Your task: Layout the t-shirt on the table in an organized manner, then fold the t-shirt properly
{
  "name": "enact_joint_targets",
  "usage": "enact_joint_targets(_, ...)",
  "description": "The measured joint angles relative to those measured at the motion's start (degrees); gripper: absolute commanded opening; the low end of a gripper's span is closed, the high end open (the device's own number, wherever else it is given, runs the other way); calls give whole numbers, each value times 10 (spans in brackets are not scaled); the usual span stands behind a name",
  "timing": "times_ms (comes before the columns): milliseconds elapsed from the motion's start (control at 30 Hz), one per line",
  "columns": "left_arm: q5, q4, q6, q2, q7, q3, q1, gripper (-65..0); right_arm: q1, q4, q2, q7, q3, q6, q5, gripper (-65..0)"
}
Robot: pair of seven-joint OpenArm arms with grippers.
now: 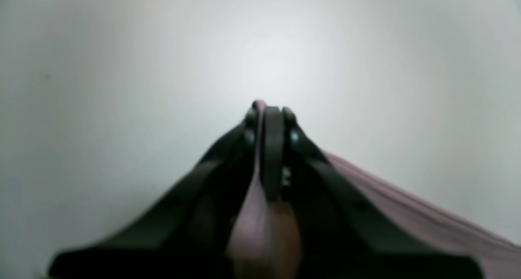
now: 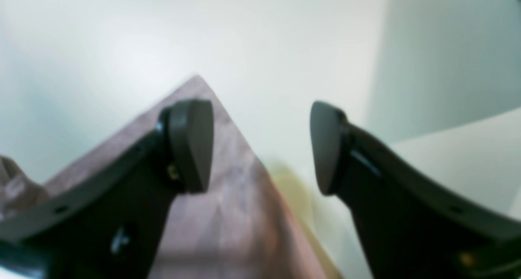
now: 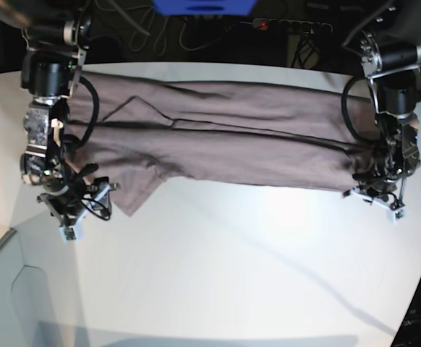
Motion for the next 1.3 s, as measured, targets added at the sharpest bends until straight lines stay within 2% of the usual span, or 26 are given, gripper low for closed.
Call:
enact_joint_targets(100,0,0,0,-2,0,0,1,-650,24,-59,13,-3,-30,0,-3,-269)
enact_joint_targets(200,0,0,0,-1,1,0,0,-650,41,-103,11,8,-54,0,0,-269)
enact_joint_targets(400,0,0,0,-1,0,0,0,-650,59,-183,16,85,-55,-1,6,-273)
enact_joint_targets(467,0,0,0,-1,0,0,0,-650,63,-195,22,95,-55,-1,12,-288)
enact_joint_targets(533,0,0,0,-1,0,0,0,-650,61,-196,23,101,-55,-1,10,-351)
enact_joint_targets(700,0,0,0,-1,0,0,0,-650,61,-196,25,98,-55,-1,8,-602)
enact_joint_targets(733,0,0,0,-1,0,0,0,-650,61,-196,25,97,-55,-1,8,-640)
enact_joint_targets(767,0,0,0,-1,0,0,0,-650,61,-196,25,97,-55,-1,8,-650)
enact_joint_targets(1033,0,0,0,-1,0,0,0,-650,59,-196,24,99,-55,-1,8,-642)
enact_joint_targets(1100,0,0,0,-1,0,0,0,-650,60,-196,24,98,-55,-1,8,-598)
enact_joint_targets(1233,0,0,0,-1,0,0,0,-650,61,-195,23,96,-56,-1,14,-456)
enact_joint_targets(1300,0,0,0,-1,0,0,0,-650,54,-164,23,68,-56,0,0,-404)
